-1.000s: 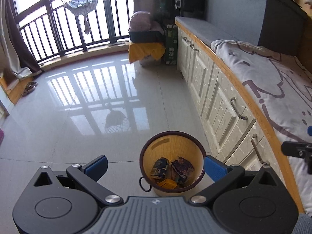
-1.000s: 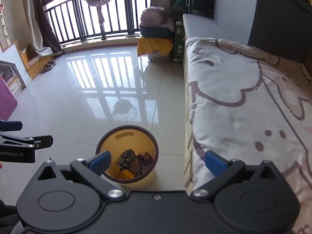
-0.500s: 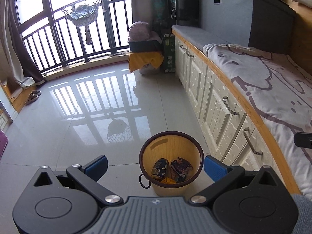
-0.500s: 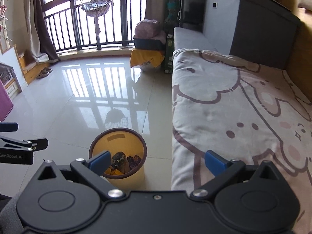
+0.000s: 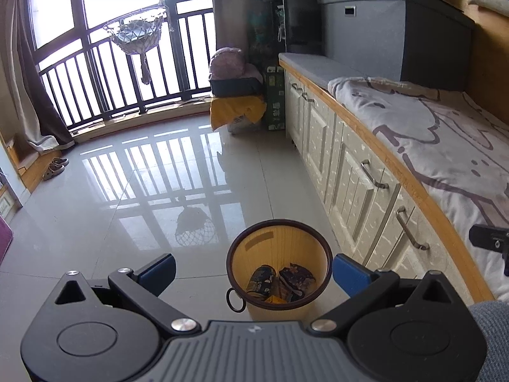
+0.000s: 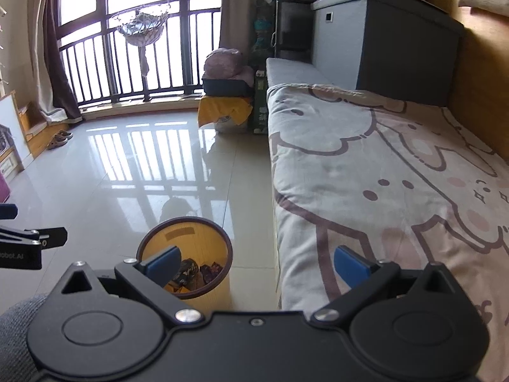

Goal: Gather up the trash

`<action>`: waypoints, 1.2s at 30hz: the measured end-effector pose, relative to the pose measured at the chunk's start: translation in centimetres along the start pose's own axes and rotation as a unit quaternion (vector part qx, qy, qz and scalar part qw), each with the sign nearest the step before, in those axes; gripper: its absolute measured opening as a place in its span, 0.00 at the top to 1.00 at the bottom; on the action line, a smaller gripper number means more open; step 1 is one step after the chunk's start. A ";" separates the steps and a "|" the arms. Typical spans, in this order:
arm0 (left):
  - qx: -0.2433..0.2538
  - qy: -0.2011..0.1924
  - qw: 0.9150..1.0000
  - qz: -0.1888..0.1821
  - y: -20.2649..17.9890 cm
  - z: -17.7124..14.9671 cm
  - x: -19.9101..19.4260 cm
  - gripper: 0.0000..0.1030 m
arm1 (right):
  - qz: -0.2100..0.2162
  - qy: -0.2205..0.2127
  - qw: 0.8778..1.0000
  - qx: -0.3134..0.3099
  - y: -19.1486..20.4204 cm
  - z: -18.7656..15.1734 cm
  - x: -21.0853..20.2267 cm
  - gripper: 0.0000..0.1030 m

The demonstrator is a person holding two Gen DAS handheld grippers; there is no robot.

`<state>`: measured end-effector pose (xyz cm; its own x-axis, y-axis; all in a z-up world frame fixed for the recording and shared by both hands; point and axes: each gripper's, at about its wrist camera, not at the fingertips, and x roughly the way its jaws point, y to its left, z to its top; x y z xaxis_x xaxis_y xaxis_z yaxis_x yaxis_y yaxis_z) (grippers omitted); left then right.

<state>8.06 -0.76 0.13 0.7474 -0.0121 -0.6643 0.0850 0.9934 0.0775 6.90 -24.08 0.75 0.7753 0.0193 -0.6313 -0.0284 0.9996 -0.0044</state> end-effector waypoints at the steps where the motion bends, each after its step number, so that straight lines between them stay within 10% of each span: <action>1: -0.002 -0.003 1.000 -0.001 0.1 -0.1 -0.1 0.00 | 0.000 -0.002 1.000 0.004 0.0 -0.1 0.1 0.00; 36: -0.022 -0.017 0.999 -0.023 0.2 -1.1 -0.1 0.00 | -0.013 -0.046 0.999 0.016 0.6 -1.8 -1.0 0.00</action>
<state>7.29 -0.44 -0.58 0.7653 -0.0606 -0.6408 0.0915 0.9957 0.0151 4.98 -23.53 0.04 0.8298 -0.0059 -0.5581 0.0115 0.9999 0.0066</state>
